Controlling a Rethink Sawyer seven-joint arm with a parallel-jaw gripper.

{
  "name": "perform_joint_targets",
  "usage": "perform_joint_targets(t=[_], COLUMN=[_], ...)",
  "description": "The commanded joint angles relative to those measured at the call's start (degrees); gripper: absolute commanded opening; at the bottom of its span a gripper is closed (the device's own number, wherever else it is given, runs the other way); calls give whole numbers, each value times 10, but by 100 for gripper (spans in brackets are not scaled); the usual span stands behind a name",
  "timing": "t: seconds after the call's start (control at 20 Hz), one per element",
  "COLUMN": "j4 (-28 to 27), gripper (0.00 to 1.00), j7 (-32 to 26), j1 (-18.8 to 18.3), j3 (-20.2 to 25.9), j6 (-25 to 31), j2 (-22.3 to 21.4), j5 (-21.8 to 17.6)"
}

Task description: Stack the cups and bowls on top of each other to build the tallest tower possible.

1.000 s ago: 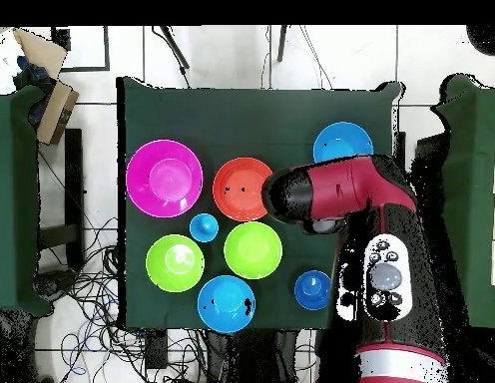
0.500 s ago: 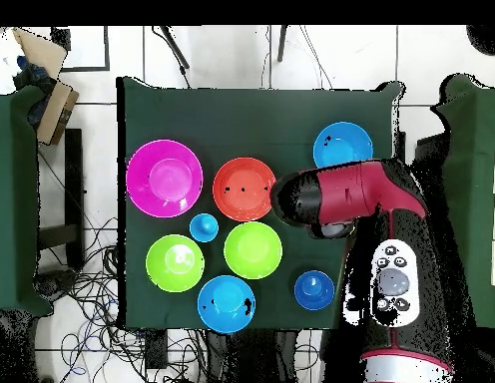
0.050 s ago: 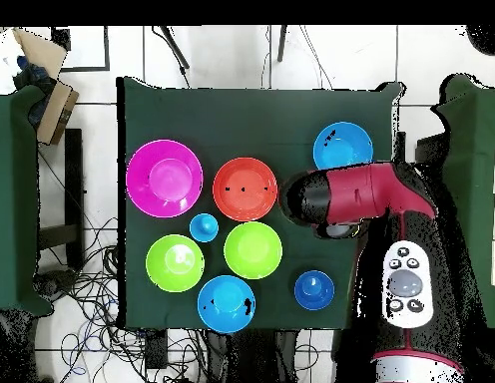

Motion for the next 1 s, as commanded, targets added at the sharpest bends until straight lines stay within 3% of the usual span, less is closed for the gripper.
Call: perform_joint_targets(t=[0.05, 0.45, 1.0], j4=[19, 26, 30], gripper=[0, 0, 0], j7=[-76, -68, -64], j1=[-25, -47, -50], j3=[78, 103, 109], j6=[-35, -41, -42], j2=[20, 28, 24], j5=[29, 52, 46])
